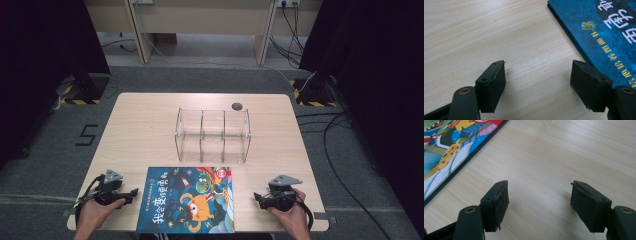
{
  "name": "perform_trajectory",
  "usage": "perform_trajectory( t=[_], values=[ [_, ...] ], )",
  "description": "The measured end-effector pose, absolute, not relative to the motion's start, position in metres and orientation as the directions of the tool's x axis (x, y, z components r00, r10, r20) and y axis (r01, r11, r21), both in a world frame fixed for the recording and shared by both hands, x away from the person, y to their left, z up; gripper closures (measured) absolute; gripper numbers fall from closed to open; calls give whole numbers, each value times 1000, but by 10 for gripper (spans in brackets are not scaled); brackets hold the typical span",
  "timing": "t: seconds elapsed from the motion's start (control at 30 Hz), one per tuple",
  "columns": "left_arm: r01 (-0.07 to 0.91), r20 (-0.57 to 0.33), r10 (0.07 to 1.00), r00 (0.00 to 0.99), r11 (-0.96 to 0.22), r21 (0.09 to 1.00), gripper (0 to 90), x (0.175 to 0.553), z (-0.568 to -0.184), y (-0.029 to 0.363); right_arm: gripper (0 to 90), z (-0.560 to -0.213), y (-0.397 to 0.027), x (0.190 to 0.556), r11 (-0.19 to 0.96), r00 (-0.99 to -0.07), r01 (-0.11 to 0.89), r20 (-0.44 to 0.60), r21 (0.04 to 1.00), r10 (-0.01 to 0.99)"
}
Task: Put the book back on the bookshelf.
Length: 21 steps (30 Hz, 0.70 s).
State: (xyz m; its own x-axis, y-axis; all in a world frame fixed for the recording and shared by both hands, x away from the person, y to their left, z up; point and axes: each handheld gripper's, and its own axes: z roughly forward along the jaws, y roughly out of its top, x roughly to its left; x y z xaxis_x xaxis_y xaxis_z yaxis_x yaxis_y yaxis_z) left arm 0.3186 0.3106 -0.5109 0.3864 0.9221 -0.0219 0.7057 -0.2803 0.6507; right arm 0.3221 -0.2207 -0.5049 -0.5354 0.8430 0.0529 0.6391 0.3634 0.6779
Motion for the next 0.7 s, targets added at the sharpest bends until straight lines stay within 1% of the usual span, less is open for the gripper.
perform_trajectory(
  t=[0.17,0.2,0.23,0.27,0.3,0.33,0.43,0.47,0.5,0.53,0.57,0.6,0.63,0.67,0.7],
  values=[
    [708,-34,916,400,-285,646,281,317,-510,309,313,-506,-220,322,362,-541,642,65,676,839],
    [708,-58,910,412,-279,649,299,316,-509,307,313,-506,-219,322,368,-547,638,61,676,835],
    [708,-58,910,412,-279,649,305,316,-509,307,313,-506,-219,322,368,-547,638,61,676,835],
    [711,-88,901,426,-273,648,309,315,-508,304,313,-506,-219,323,369,-546,640,62,674,835],
    [711,-88,901,426,-273,648,318,315,-508,304,313,-506,-219,323,369,-546,640,62,674,835],
    [713,-115,893,436,-265,649,330,314,-508,303,313,-506,-218,322,364,-545,641,65,676,836],
    [715,-132,886,444,-262,648,368,314,-507,301,313,-506,-218,322,362,-546,639,69,678,835],
    [723,-181,872,454,-242,648,385,314,-507,301,313,-506,-219,322,362,-548,640,72,678,833],
    [723,-181,872,454,-242,648,410,314,-507,301,313,-506,-219,322,362,-548,640,72,678,833],
    [731,-237,851,469,-224,645,416,313,-507,299,313,-506,-218,322,358,-549,641,79,679,832],
    [731,-237,851,469,-224,645,433,313,-507,299,313,-506,-218,322,358,-549,641,79,679,832],
    [734,-264,835,483,-221,642,441,311,-507,295,313,-506,-218,322,358,-550,640,80,680,831],
    [734,-264,835,483,-221,642,451,311,-507,295,313,-506,-217,322,359,-551,641,80,678,831],
    [741,-296,813,501,-227,632,463,310,-507,290,313,-507,-217,322,362,-553,640,79,678,829],
    [741,-296,813,501,-227,632,477,310,-507,290,313,-507,-217,322,362,-553,640,79,678,829]
  ],
)
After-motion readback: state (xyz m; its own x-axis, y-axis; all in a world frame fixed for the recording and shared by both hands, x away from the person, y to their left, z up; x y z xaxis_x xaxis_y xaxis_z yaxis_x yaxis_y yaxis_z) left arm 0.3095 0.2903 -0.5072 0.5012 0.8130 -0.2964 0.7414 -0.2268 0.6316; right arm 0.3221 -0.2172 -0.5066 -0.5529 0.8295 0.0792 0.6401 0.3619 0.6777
